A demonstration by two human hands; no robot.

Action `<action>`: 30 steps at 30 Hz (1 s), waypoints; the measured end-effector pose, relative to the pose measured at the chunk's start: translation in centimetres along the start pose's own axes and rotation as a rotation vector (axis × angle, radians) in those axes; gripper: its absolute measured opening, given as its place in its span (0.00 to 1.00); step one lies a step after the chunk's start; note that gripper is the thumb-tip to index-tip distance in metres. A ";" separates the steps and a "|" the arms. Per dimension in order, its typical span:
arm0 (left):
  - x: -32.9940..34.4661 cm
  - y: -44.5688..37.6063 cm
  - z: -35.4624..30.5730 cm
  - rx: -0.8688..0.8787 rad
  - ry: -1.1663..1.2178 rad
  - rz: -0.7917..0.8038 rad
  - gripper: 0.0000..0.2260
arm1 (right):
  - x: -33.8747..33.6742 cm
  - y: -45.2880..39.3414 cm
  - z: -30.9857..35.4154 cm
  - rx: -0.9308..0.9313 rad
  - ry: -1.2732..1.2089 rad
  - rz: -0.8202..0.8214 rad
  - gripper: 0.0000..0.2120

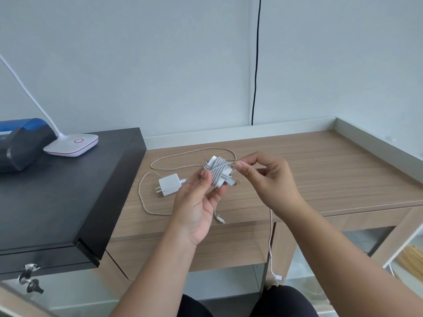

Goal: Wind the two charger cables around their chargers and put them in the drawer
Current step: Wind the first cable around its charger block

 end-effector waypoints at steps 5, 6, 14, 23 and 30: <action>0.1 0.1 0.4 0.007 0.081 -0.055 0.15 | 0.4 0.5 -0.7 -0.034 -0.037 0.074 0.05; 0.2 0.1 0.5 0.004 0.098 -0.053 0.15 | 0.5 0.4 -0.9 -0.030 -0.051 0.102 0.05; 0.1 0.4 1.4 -0.077 0.168 0.019 0.19 | 0.8 -1.1 -2.7 0.188 -0.071 0.319 0.08; -1.1 0.2 0.6 -0.076 -0.072 0.104 0.25 | 0.5 -2.8 -1.4 0.112 0.380 0.363 0.08; -1.9 0.1 0.1 0.047 -0.394 0.108 0.16 | -2.5 -3.4 -0.1 0.090 0.201 0.169 0.07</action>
Point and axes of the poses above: each hand's wrist, its own y-axis away from the middle knuckle, its own x-axis out of the palm, z = x × y, the point moved 8 cm from there along -y, towards the middle knuckle, and after that the axes turned 13 degrees about x, right-handed, at the moved point
